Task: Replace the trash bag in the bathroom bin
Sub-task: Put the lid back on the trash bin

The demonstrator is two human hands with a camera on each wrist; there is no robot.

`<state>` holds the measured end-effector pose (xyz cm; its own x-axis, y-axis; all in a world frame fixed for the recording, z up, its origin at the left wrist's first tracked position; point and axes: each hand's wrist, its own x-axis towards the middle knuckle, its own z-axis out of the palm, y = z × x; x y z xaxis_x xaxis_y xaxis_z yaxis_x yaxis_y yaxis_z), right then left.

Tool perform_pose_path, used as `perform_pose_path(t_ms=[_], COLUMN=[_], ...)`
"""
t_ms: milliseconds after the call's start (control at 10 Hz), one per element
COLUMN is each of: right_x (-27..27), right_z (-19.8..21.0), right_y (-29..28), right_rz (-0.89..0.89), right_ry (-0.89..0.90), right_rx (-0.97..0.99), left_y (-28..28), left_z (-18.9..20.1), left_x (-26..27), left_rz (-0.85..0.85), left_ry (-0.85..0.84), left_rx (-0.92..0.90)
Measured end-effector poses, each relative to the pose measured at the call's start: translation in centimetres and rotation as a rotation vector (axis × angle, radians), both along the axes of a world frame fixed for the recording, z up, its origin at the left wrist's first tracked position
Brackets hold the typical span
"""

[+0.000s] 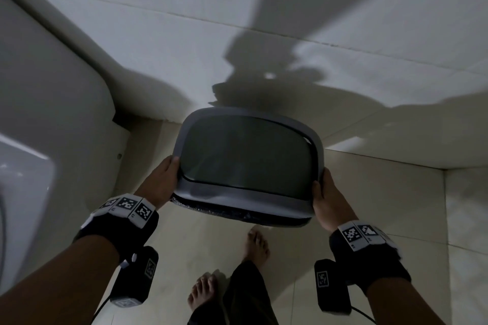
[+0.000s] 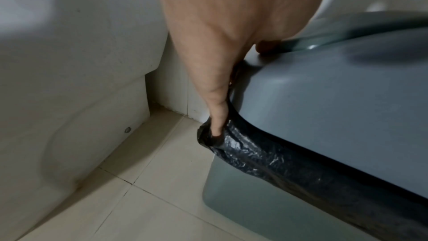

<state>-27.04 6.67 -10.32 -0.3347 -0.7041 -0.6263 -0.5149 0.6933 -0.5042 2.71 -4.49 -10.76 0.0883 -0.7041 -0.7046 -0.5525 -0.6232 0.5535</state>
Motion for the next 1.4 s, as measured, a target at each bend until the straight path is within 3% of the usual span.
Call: perform_pose_path(t_ms=[200,400,600,700,1000,1400], right_x=[1.2,2.2,3.1,3.6,3.7,3.9], right_z=[0.3,0.7,-0.1,-0.5,-0.6,-0.9], right_y=[2.1,3.7,4.6,4.9,5.3,5.2], right_rz=[-0.036,-0.123,-0.345,-0.411,-0.34,-0.38], right_ry=[-0.004,-0.044,-0.147,-0.194,-0.153,-0.174], right_rx=[-0.003,0.0,0.109,0.069,-0.003,0.0], left_y=[2.1,2.7,3.4,3.6,4.5,4.8], left_z=[0.1,-0.8,0.4,0.3,-0.1,0.4], left_x=[0.8,2.1,2.0,2.2,3.3,2.9], left_rz=[0.054,-0.028,0.054,0.043,-0.082,-0.042], left_ry=[0.098,-0.041,0.061,0.085,0.097,0.089], left_rx=[0.065,0.115,0.165,0.119,0.01,-0.039])
